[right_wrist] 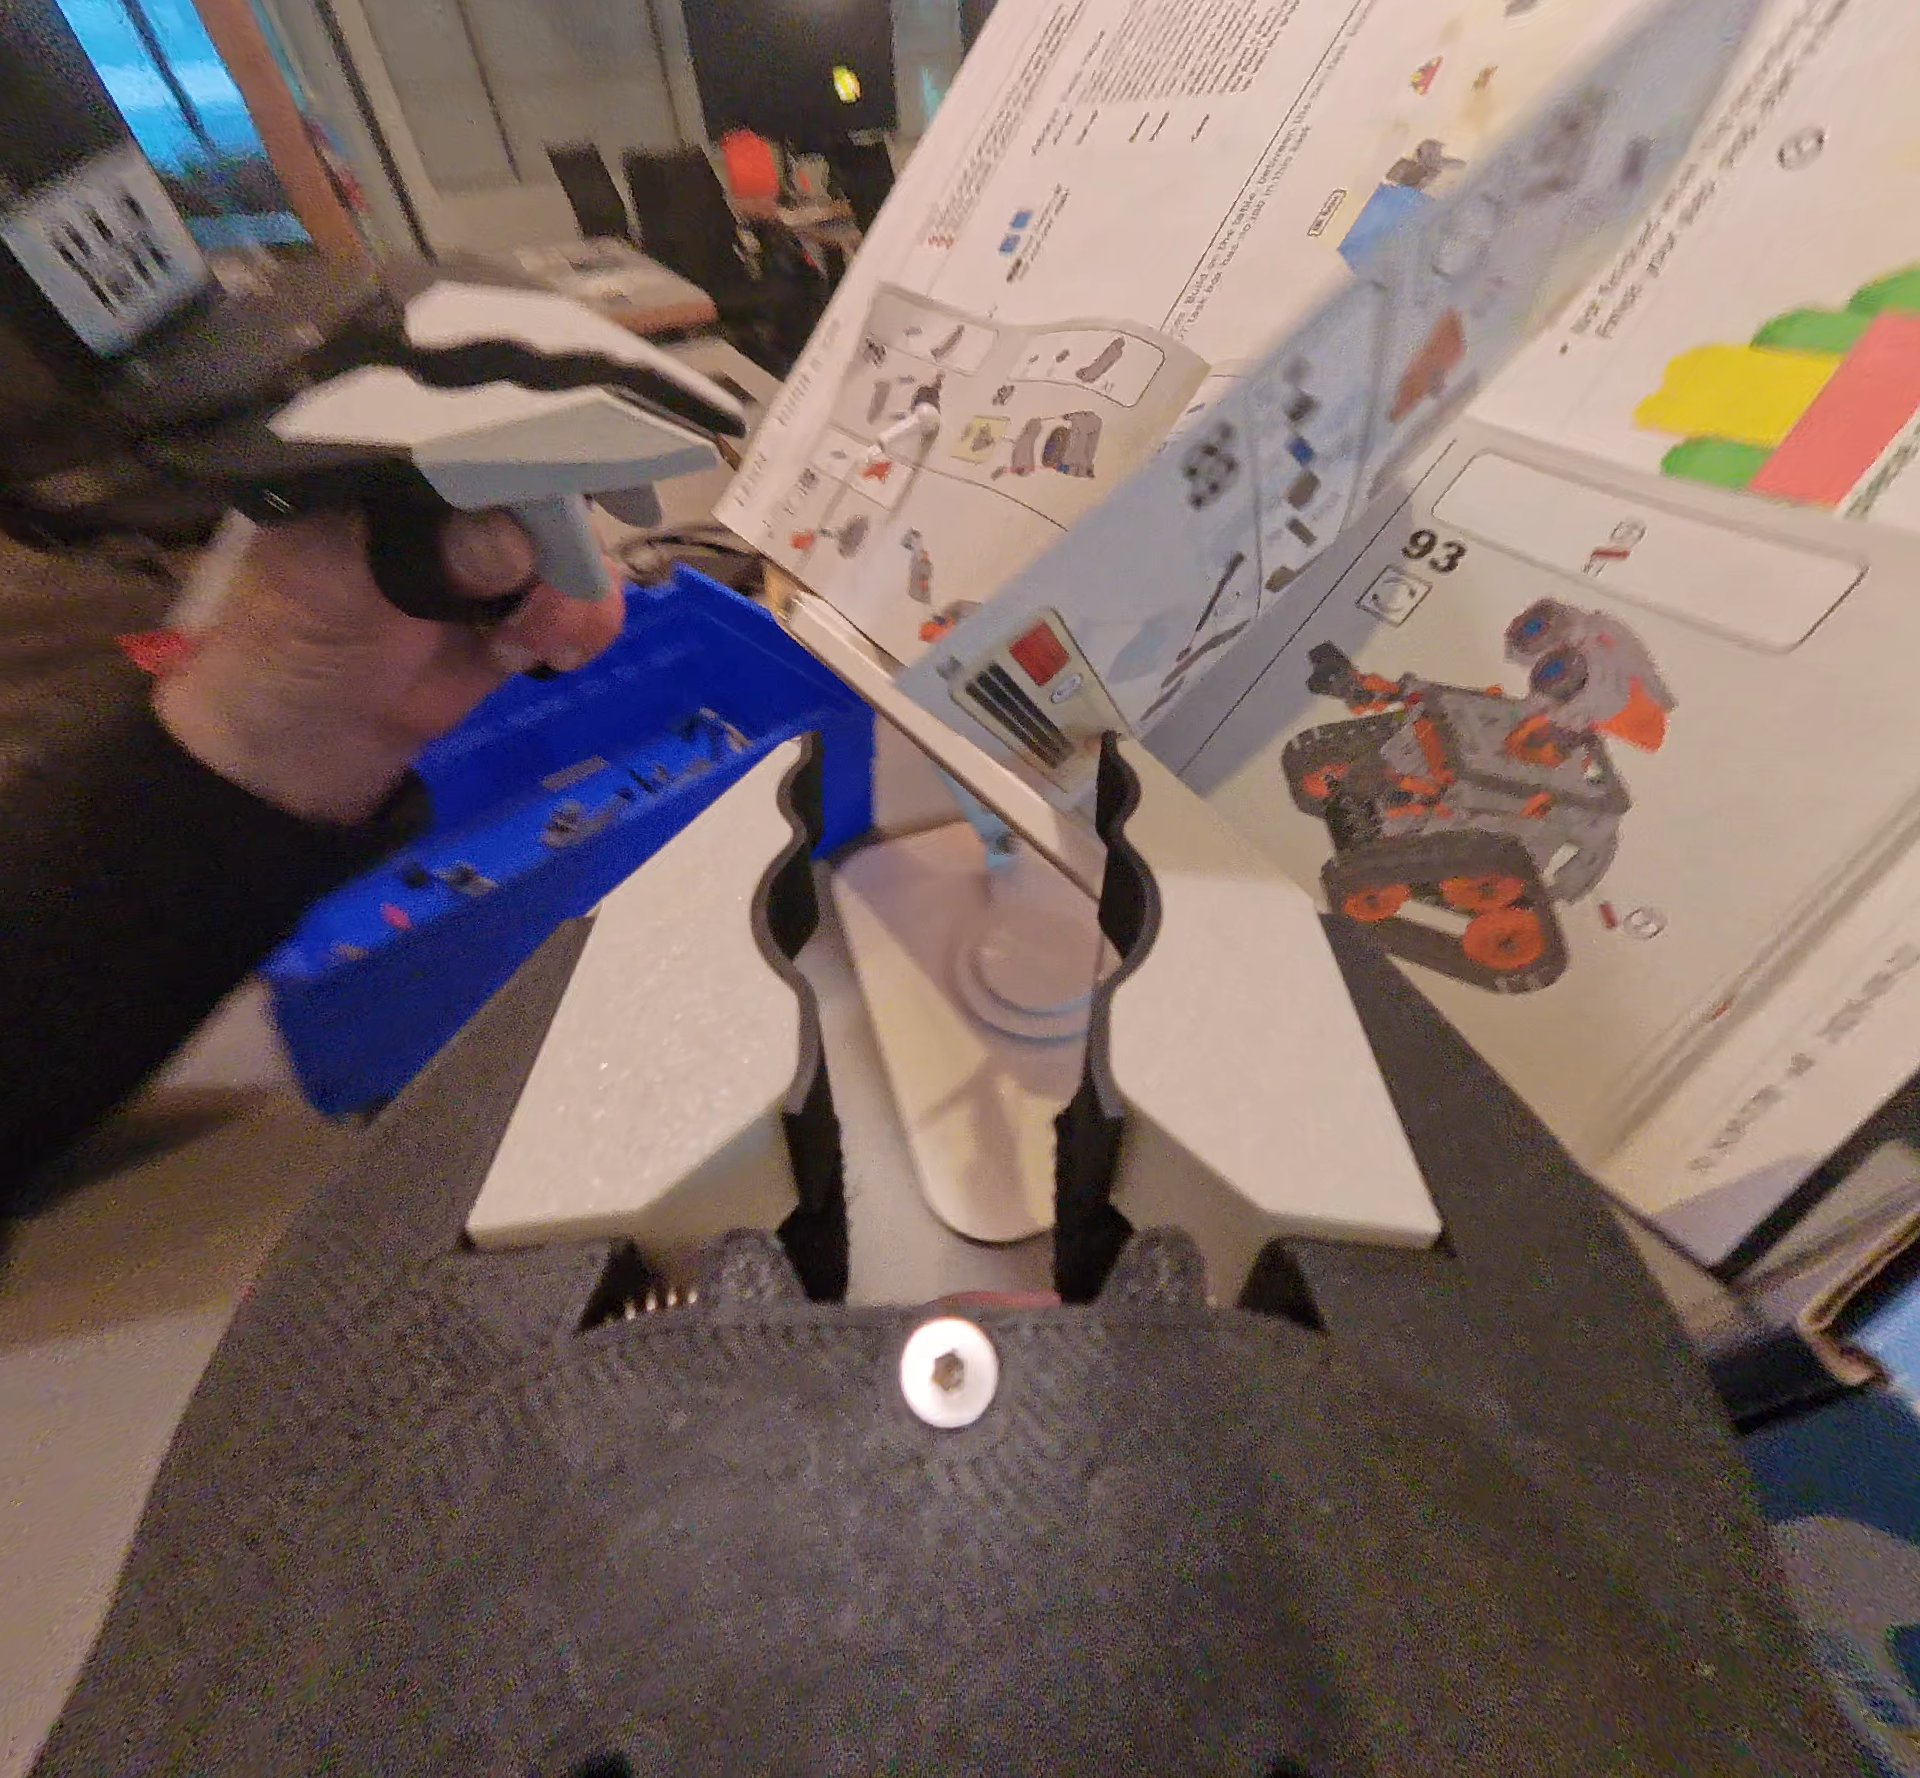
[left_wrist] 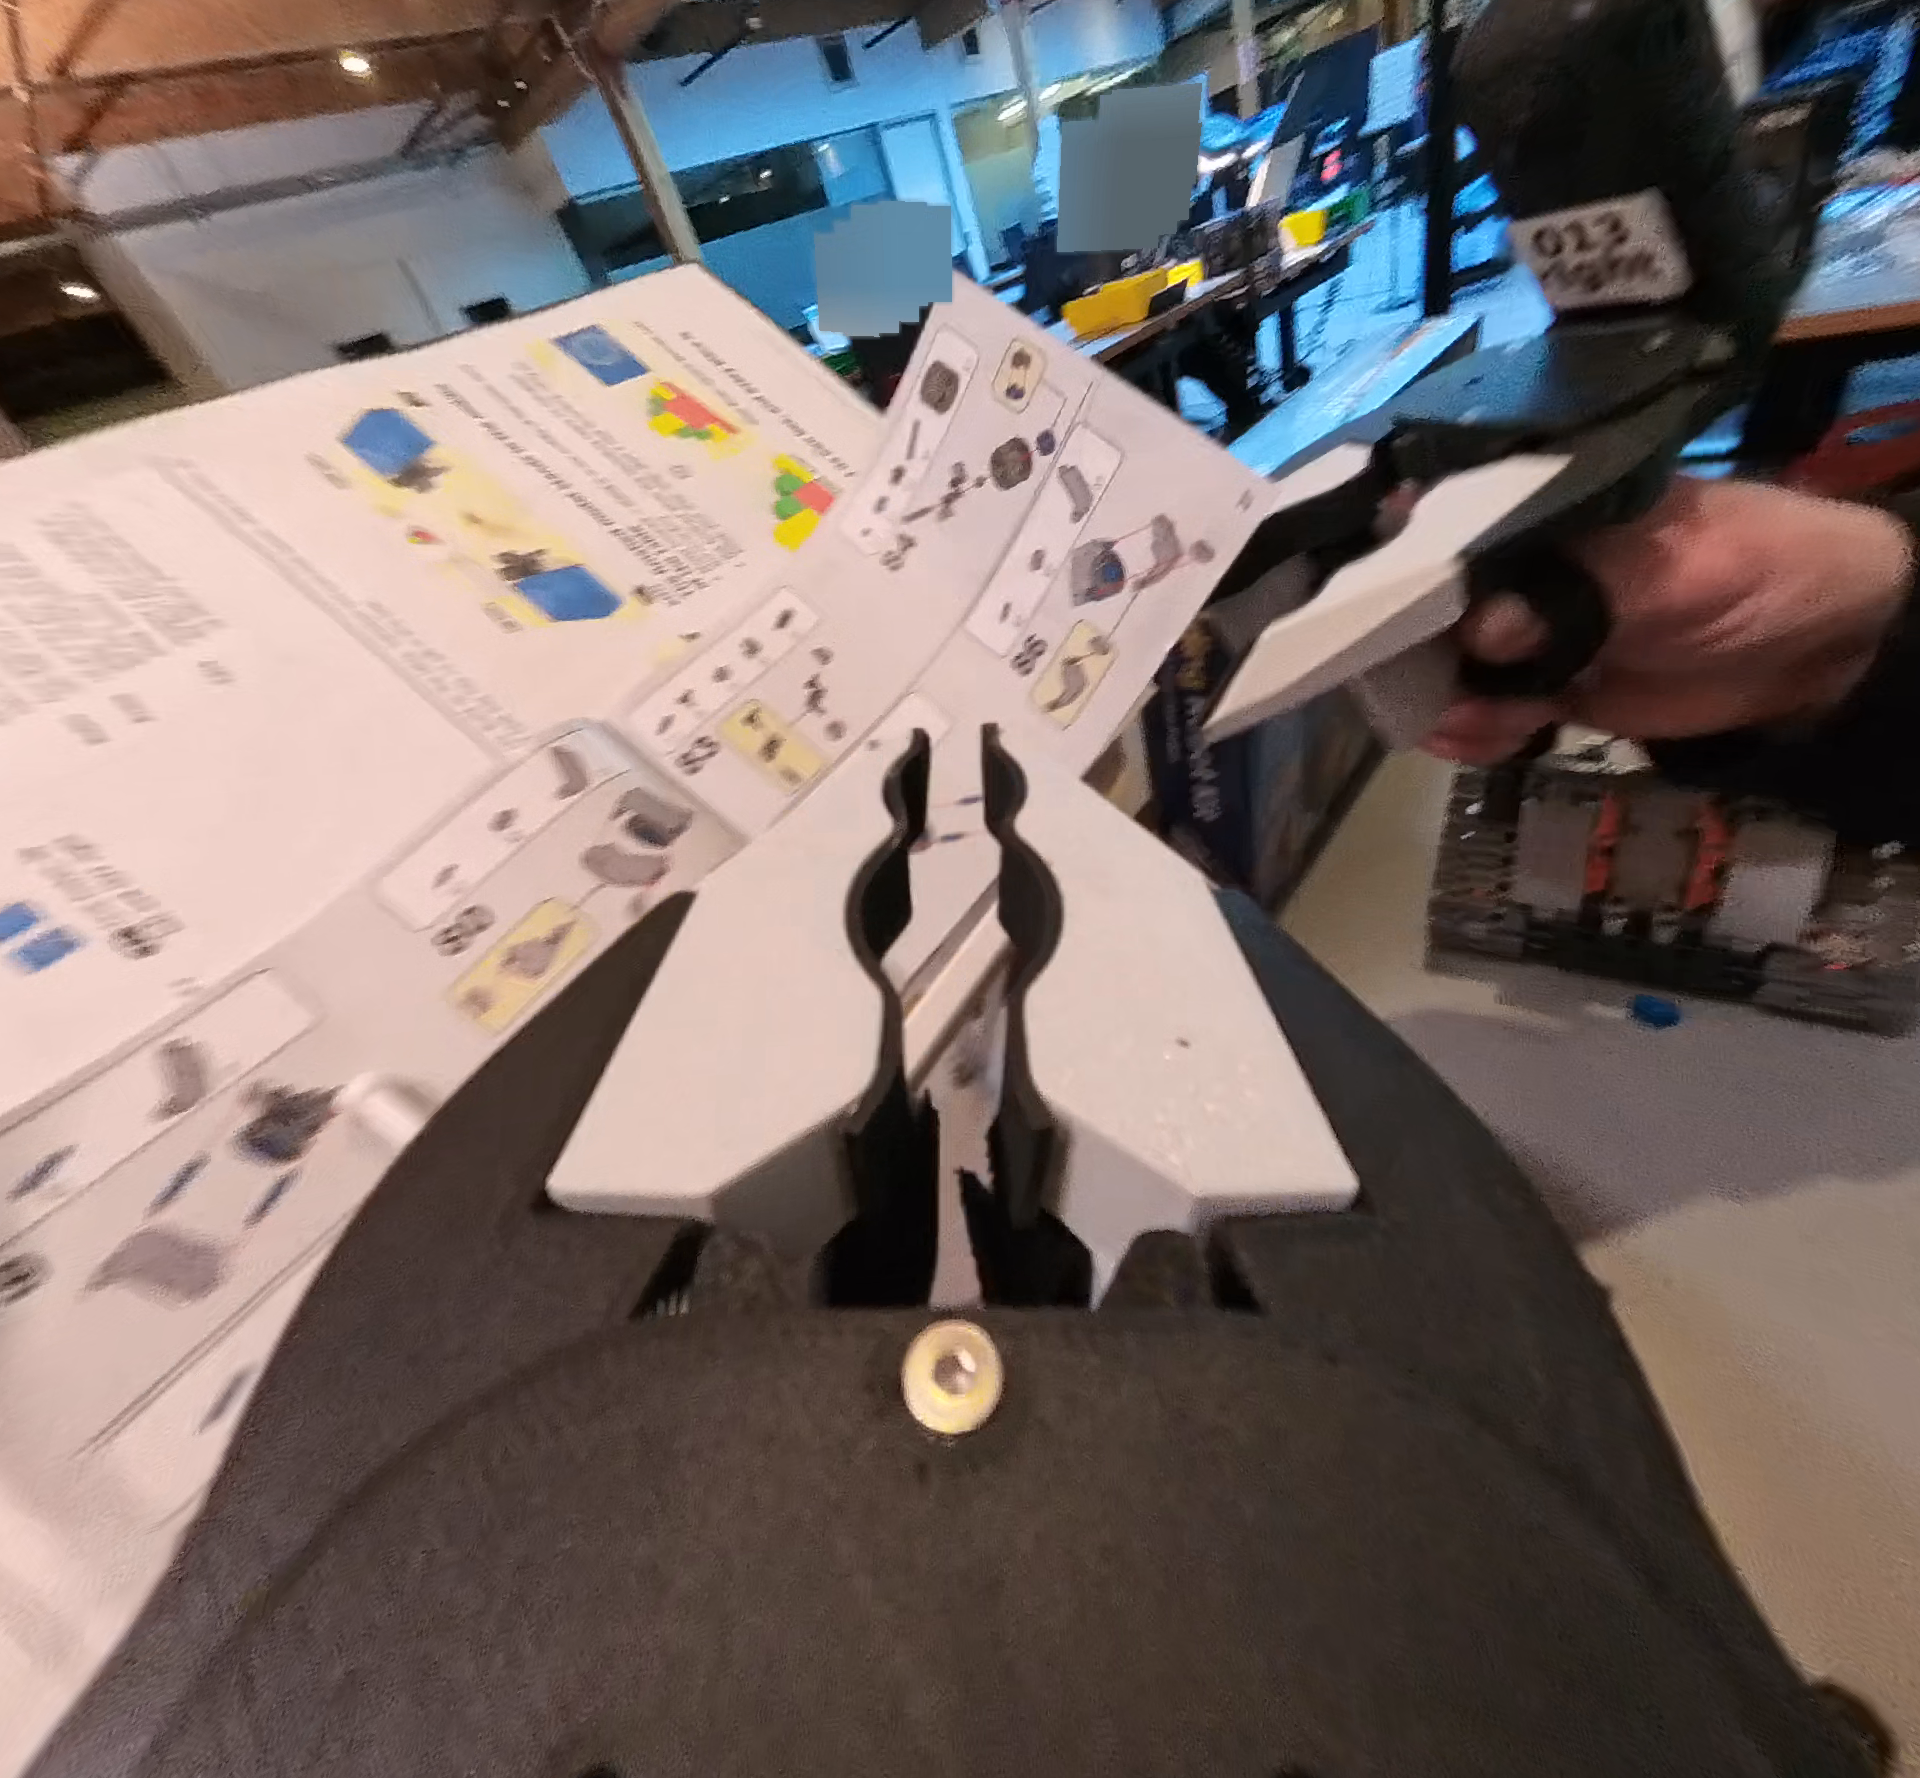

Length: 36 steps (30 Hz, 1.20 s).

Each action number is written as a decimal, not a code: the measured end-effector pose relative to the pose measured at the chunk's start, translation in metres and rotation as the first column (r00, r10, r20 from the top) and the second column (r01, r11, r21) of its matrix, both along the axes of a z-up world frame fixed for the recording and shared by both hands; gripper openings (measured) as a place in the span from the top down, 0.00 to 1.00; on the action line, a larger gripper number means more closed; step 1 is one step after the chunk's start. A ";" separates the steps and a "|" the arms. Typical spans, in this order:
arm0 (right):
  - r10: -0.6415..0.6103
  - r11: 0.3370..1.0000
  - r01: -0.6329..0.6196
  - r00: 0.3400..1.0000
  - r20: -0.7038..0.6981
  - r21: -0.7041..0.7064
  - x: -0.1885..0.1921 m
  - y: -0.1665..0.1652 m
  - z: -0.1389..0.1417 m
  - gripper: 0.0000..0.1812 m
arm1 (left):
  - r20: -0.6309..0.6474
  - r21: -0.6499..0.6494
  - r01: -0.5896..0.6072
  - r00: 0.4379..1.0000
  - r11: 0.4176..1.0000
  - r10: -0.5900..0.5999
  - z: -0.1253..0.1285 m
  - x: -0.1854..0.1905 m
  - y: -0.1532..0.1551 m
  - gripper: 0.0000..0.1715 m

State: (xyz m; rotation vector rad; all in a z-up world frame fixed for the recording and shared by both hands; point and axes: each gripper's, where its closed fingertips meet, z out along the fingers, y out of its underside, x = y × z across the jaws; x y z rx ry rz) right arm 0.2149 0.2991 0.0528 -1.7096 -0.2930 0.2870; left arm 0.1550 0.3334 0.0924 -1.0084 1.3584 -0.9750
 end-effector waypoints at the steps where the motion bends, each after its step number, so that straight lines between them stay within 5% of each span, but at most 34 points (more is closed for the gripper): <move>1: -0.022 1.000 0.022 0.997 0.069 0.008 0.000 0.003 -0.002 0.72 | 0.006 -0.034 0.022 1.000 0.999 -0.022 0.000 0.007 -0.006 0.92; 5: -0.035 0.999 0.044 0.967 0.252 -0.028 -0.013 0.011 -0.021 0.71 | -0.019 -0.121 0.081 0.996 0.989 -0.083 0.003 0.031 -0.024 0.68; 10: -0.009 1.000 0.011 0.935 0.353 -0.005 -0.035 0.011 -0.024 0.71 | -0.127 -0.140 0.093 0.986 0.986 -0.111 0.002 0.053 -0.040 0.54; 18: -0.020 0.999 0.001 0.907 0.420 0.046 -0.049 0.016 -0.029 0.72 | -0.226 0.115 0.039 0.974 0.993 -0.012 -0.020 0.052 -0.043 0.60; 22: -0.053 0.997 0.022 0.890 0.453 0.073 -0.046 0.016 -0.025 0.73 | -0.308 0.193 -0.016 0.948 0.981 0.076 -0.037 0.045 -0.019 0.61; 30: -0.082 0.986 0.141 0.879 0.470 -0.091 0.006 0.001 -0.030 0.71 | -0.376 0.507 -0.061 0.882 0.860 0.284 -0.067 0.080 0.001 0.62; 34: -0.133 0.980 0.187 0.880 0.457 -0.074 0.036 -0.011 -0.015 0.74 | -0.387 0.631 -0.050 0.844 0.774 0.370 -0.080 0.097 0.010 0.59; 36: -0.164 0.977 0.207 0.877 0.451 -0.048 0.046 -0.016 -0.005 0.75 | -0.367 0.628 -0.067 0.853 0.776 0.371 -0.078 0.099 0.012 0.58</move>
